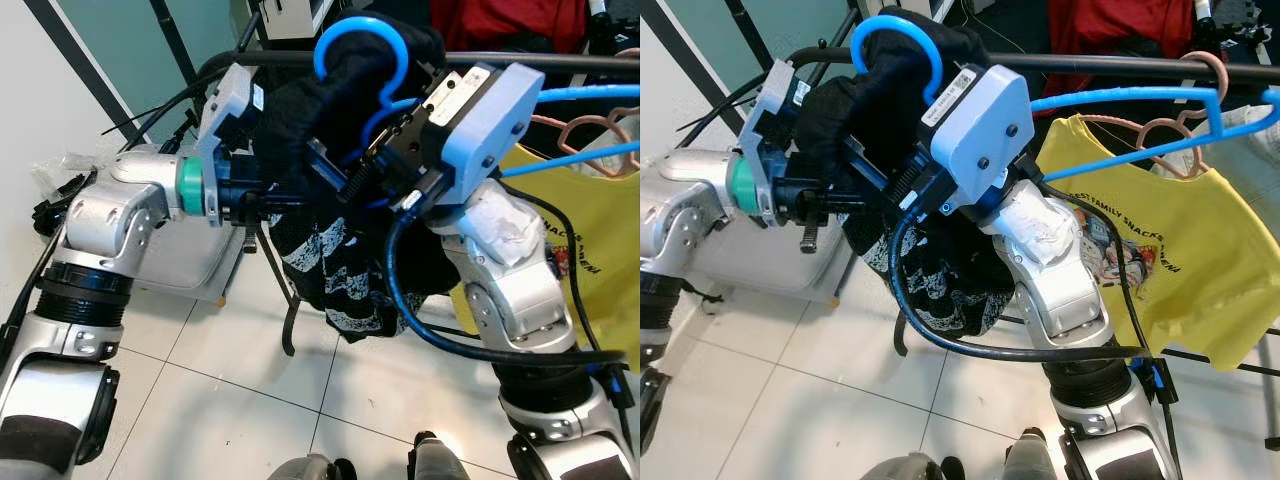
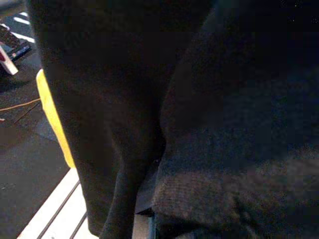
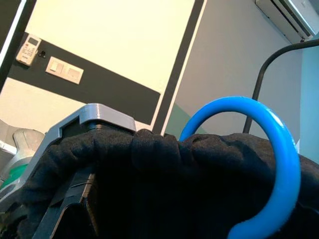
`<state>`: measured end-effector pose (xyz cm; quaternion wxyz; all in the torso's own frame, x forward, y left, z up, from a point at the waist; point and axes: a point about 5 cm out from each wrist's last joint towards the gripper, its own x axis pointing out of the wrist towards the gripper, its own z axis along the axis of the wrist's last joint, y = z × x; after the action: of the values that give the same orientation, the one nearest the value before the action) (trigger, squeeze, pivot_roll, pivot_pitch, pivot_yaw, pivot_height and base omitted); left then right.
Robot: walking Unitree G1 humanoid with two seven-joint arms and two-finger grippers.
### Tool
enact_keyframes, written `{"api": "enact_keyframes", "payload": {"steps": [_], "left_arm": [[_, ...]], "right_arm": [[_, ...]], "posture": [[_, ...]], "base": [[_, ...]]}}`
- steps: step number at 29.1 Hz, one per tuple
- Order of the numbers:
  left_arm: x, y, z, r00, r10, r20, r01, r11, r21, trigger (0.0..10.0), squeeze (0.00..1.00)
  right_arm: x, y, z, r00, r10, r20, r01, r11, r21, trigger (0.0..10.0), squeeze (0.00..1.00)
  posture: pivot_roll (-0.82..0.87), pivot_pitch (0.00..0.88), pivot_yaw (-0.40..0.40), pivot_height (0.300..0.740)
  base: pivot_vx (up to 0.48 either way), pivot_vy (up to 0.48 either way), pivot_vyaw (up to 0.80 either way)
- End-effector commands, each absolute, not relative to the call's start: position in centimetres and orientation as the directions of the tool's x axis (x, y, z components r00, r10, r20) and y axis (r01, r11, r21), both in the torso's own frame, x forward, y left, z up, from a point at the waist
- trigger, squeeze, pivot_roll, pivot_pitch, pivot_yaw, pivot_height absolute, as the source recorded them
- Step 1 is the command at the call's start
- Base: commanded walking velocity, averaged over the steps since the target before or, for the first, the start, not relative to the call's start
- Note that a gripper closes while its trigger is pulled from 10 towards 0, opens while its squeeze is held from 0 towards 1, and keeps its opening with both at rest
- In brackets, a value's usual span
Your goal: Hang hanger
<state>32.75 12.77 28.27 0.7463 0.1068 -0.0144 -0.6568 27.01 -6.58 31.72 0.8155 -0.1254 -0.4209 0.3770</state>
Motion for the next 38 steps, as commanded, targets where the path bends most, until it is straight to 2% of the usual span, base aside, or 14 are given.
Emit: {"api": "enact_keyframes", "payload": {"steps": [1,5,8,12,17,29,34,35,36,37,38], "left_arm": [[32.6,13.8,28.5,0.149,-0.982,-0.120,0.975,0.125,0.185,0.0,0.00],[32.5,14.0,28.5,0.152,-0.980,-0.125,0.974,0.127,0.186,0.0,0.00],[32.4,14.7,28.7,0.164,-0.977,-0.136,0.972,0.137,0.194,0.0,0.00],[31.9,15.8,29.5,0.146,-0.976,-0.159,0.971,0.111,0.213,0.0,0.00],[32.0,16.0,30.2,0.163,-0.976,-0.143,0.965,0.128,0.228,0.0,0.00],[32.3,15.7,30.3,0.179,-0.977,-0.115,0.963,0.150,0.226,0.0,0.00],[32.1,15.4,29.2,0.174,-0.973,-0.153,0.964,0.136,0.229,0.0,0.00],[32.0,15.3,28.9,0.166,-0.973,-0.164,0.965,0.126,0.230,6.7,0.00],[32.0,15.2,28.7,0.163,-0.971,-0.173,0.965,0.120,0.234,6.7,0.00],[31.9,15.1,28.6,0.163,-0.970,-0.179,0.964,0.118,0.239,10.0,0.00],[31.9,15.0,28.5,0.164,-0.969,-0.182,0.963,0.118,0.243,10.0,0.00]], "right_arm": [[26.4,-6.3,32.0,0.330,0.728,0.600,-0.513,0.672,-0.534,10.0,0.00],[26.5,-6.5,31.8,0.339,0.727,0.598,-0.509,0.676,-0.533,10.0,0.00],[26.9,-7.0,31.4,0.372,0.718,0.588,-0.495,0.689,-0.529,10.0,0.00],[27.9,-8.1,29.9,0.454,0.705,0.545,-0.469,0.709,-0.527,10.0,0.00],[28.3,-8.3,28.9,0.486,0.709,0.511,-0.480,0.706,-0.521,10.0,0.00],[28.2,-8.2,28.5,0.481,0.724,0.495,-0.505,0.690,-0.519,10.0,0.00],[27.9,-8.1,29.7,0.455,0.692,0.560,-0.524,0.717,-0.460,10.0,0.00],[27.8,-8.1,30.3,0.442,0.685,0.579,-0.533,0.720,-0.445,10.0,0.00],[27.6,-8.0,30.7,0.428,0.680,0.595,-0.541,0.720,-0.435,10.0,0.00],[27.4,-7.9,31.3,0.408,0.678,0.612,-0.556,0.716,-0.422,10.0,0.00],[27.2,-7.8,31.7,0.394,0.676,0.623,-0.567,0.712,-0.414,10.0,0.00]], "posture": [[-0.08,0.021,0.247,0.740],[-0.08,0.021,0.247,0.740],[-0.07,0.024,0.245,0.740],[-0.06,0.027,0.240,0.740],[-0.06,0.027,0.240,0.740],[-0.07,0.022,0.235,0.740],[-0.07,0.021,0.234,0.740],[-0.08,0.021,0.234,0.740],[-0.08,0.021,0.234,0.740],[-0.08,0.022,0.234,0.740],[-0.08,0.023,0.234,0.740]], "base": [[0.000,0.000,0.00],[0.000,0.000,0.00],[0.000,0.000,0.00],[0.000,0.000,0.00],[0.000,0.000,0.00],[0.000,0.000,0.00],[0.000,0.000,0.00],[0.000,0.000,0.00],[0.000,0.000,0.00],[0.000,0.000,0.00],[0.000,0.000,0.00]]}}
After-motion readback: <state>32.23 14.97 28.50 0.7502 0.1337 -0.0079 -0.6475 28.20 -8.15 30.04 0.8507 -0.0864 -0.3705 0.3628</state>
